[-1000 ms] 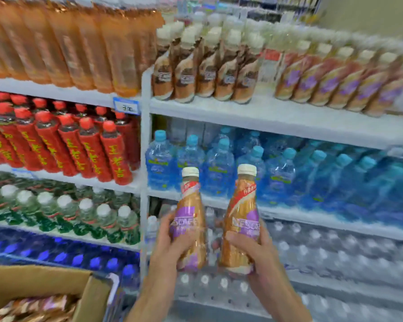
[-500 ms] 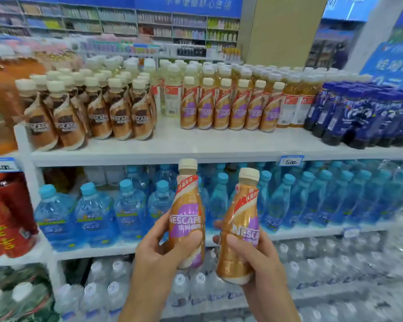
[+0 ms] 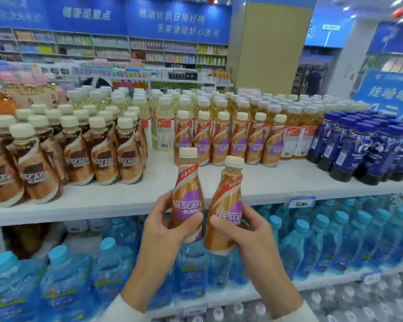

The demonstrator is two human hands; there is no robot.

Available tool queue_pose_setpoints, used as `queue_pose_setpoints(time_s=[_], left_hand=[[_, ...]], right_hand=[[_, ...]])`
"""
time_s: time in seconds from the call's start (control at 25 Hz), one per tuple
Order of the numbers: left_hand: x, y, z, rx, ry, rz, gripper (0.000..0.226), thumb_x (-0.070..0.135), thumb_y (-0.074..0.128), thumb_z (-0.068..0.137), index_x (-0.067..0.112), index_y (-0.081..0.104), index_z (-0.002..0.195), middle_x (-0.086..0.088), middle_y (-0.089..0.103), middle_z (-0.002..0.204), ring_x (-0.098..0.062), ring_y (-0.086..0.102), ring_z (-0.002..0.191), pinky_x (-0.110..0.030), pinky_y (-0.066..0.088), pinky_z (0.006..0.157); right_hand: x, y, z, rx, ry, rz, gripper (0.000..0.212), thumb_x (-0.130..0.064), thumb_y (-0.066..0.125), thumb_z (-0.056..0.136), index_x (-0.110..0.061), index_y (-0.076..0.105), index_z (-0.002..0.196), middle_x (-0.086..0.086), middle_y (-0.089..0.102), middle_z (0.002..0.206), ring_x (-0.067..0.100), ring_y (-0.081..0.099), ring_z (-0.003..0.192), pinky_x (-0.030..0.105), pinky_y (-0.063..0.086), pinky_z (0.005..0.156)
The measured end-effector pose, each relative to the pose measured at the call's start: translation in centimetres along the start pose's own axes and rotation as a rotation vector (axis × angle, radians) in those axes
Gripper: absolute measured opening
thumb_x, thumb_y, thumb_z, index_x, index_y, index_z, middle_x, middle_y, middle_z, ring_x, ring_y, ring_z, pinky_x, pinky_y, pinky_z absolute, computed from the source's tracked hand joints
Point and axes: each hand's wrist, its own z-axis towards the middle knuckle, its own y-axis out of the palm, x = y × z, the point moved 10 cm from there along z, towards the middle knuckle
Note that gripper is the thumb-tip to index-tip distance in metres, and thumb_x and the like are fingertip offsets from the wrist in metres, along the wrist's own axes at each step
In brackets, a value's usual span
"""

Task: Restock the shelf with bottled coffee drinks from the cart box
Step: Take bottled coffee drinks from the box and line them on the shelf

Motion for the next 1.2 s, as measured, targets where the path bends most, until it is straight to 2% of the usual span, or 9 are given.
queue_pose_setpoints(time_s=[0.12, 0.24, 0.44, 0.56, 0.64, 0.72, 0.84, 1.0, 1.2], left_hand=[[1.1, 0.4, 5.2, -0.009, 0.075, 0.088, 0.058, 0.008, 0.082, 0.076, 0.024, 0.057, 0.126, 0.007, 0.071, 0.112, -0.006, 0.072, 0.093, -0.022, 0.058, 0.072], [1.6, 0.9, 9.6, 0.013, 0.134, 0.209, 0.061, 0.005, 0.082, 0.078, 0.023, 0.053, 0.129, 0.011, 0.066, 0.115, 0.003, 0.069, 0.092, -0.02, 0.058, 0.076], [0.7, 0.8, 13.4, 0.076, 0.156, 0.36, 0.065, 0.006, 0.085, 0.075, 0.026, 0.051, 0.127, 0.01, 0.065, 0.117, 0.007, 0.066, 0.092, -0.011, 0.054, 0.073], [0.0, 0.6, 14.1, 0.107, 0.144, 0.396, 0.068, 0.011, 0.085, 0.077, 0.027, 0.051, 0.134, 0.012, 0.065, 0.12, 0.009, 0.065, 0.096, -0.011, 0.053, 0.076], [-0.5, 0.4, 14.1, 0.13, 0.119, 0.445, 0.071, 0.02, 0.084, 0.079, 0.029, 0.048, 0.139, 0.012, 0.064, 0.126, 0.002, 0.063, 0.106, -0.016, 0.052, 0.087], [-0.8, 0.2, 13.6, 0.183, 0.095, 0.509, 0.074, 0.029, 0.086, 0.077, 0.027, 0.048, 0.141, 0.013, 0.062, 0.125, -0.007, 0.063, 0.11, -0.025, 0.052, 0.094], [-0.7, -0.2, 13.4, 0.263, 0.118, 0.625, 0.072, 0.034, 0.088, 0.073, 0.026, 0.053, 0.136, 0.009, 0.059, 0.121, -0.013, 0.064, 0.105, -0.032, 0.055, 0.093], [-0.8, -0.4, 15.5, 0.288, 0.131, 0.713, 0.065, 0.036, 0.088, 0.071, 0.025, 0.06, 0.128, 0.002, 0.061, 0.113, -0.018, 0.067, 0.098, -0.042, 0.059, 0.089], [-0.6, -0.3, 16.7, 0.311, 0.135, 0.704, 0.06, 0.035, 0.087, 0.072, 0.024, 0.058, 0.123, 0.001, 0.065, 0.117, -0.016, 0.066, 0.099, -0.04, 0.058, 0.089]], right_hand=[[-2.7, 0.5, 4.9, 0.043, -0.082, -0.078, 0.031, -0.014, 0.085, 0.075, -0.02, 0.074, 0.103, -0.004, 0.079, 0.094, 0.01, 0.073, 0.088, 0.021, 0.058, 0.074], [-4.0, 1.3, 10.5, -0.013, -0.127, -0.172, 0.033, -0.014, 0.084, 0.079, -0.028, 0.069, 0.105, -0.012, 0.078, 0.095, 0.002, 0.072, 0.091, 0.017, 0.057, 0.075], [-1.2, 1.9, 16.3, -0.129, -0.122, -0.28, 0.046, -0.004, 0.074, 0.087, -0.04, 0.057, 0.112, -0.022, 0.068, 0.111, -0.012, 0.065, 0.099, 0.02, 0.054, 0.093], [-0.1, 1.9, 17.7, -0.176, -0.123, -0.275, 0.052, -0.009, 0.072, 0.091, -0.033, 0.051, 0.133, -0.02, 0.064, 0.124, -0.007, 0.062, 0.111, 0.021, 0.052, 0.099], [0.6, 1.7, 17.8, -0.154, -0.128, -0.312, 0.058, -0.018, 0.075, 0.089, -0.032, 0.047, 0.138, -0.02, 0.062, 0.126, -0.006, 0.06, 0.111, 0.019, 0.052, 0.096], [1.4, 0.9, 17.4, -0.074, -0.148, -0.342, 0.061, -0.02, 0.081, 0.083, -0.032, 0.052, 0.135, -0.018, 0.066, 0.123, -0.003, 0.063, 0.108, 0.024, 0.054, 0.096], [1.8, 0.0, 16.8, 0.055, -0.189, -0.416, 0.062, -0.022, 0.086, 0.074, -0.034, 0.055, 0.127, -0.015, 0.068, 0.118, 0.004, 0.067, 0.103, 0.033, 0.057, 0.094], [0.7, 0.4, 17.5, 0.12, -0.228, -0.545, 0.059, -0.038, 0.086, 0.073, -0.039, 0.049, 0.118, -0.016, 0.061, 0.115, 0.006, 0.062, 0.102, 0.03, 0.055, 0.091], [0.3, 1.0, 19.0, 0.105, -0.208, -0.608, 0.057, -0.033, 0.084, 0.079, -0.032, 0.045, 0.121, -0.015, 0.05, 0.115, 0.007, 0.054, 0.103, 0.025, 0.049, 0.093]])
